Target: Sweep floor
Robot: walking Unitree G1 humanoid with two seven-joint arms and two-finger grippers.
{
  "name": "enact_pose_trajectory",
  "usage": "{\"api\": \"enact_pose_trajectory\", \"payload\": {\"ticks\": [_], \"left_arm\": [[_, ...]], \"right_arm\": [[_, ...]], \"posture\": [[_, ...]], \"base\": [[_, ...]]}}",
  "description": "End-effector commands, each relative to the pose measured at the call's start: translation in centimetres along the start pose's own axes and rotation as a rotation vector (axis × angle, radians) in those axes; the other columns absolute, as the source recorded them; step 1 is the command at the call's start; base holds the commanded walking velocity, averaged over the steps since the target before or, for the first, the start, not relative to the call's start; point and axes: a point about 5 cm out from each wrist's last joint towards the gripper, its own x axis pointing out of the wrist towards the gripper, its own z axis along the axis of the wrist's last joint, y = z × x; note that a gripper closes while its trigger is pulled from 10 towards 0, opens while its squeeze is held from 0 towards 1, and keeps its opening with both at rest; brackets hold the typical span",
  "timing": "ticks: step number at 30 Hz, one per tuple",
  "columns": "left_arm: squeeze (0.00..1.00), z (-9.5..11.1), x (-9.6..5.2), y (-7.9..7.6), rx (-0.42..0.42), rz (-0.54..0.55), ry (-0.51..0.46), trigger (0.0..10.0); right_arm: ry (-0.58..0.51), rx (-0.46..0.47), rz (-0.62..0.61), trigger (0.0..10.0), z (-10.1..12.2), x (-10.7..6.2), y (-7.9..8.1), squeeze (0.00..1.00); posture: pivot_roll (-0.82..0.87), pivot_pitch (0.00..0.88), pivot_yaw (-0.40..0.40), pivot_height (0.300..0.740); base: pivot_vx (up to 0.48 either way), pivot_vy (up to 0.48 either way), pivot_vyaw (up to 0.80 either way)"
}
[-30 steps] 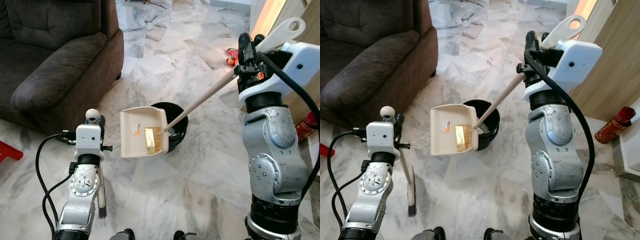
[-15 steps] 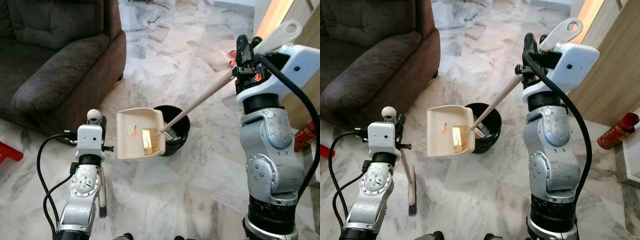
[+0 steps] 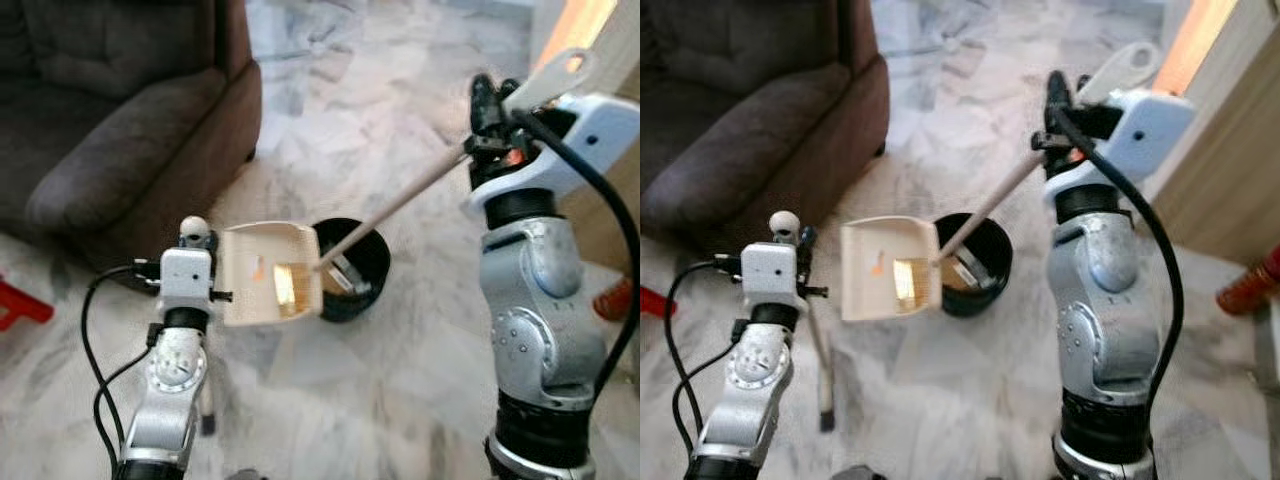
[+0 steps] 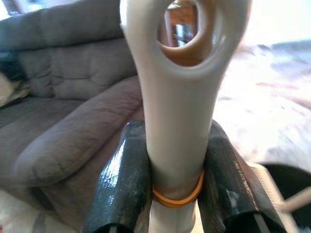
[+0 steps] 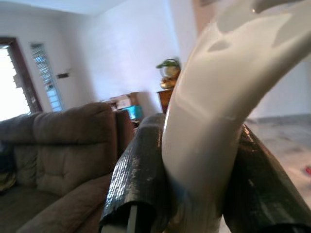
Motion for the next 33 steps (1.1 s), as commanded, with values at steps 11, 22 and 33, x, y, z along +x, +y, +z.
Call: {"api": "enact_pose_trajectory", "payload": {"ticks": [11, 22, 33], "left_arm": [[0.00, 0.28, 0.04, 0.77, 0.023, 0.026, -0.024, 10.0], [0.00, 0.36, 0.07, 0.73, 0.023, 0.027, -0.027, 10.0], [0.00, 0.43, 0.14, 0.69, 0.022, 0.030, -0.032, 10.0]], "right_arm": [[-0.089, 0.055, 0.052, 10.0, 1.47, 0.10, 1.41, 0.00], [-0.094, 0.066, 0.055, 10.0, 1.51, 0.15, 1.45, 0.00], [-0.109, 0.071, 0.058, 10.0, 1.84, 0.19, 1.58, 0.00]], "posture": [[0.06, 0.170, -0.021, 0.740], [0.06, 0.172, -0.022, 0.740], [0.06, 0.165, -0.022, 0.740]], "base": [[0.290, 0.000, -0.20], [0.290, 0.000, -0.29], [0.291, 0.000, 0.00]]}}
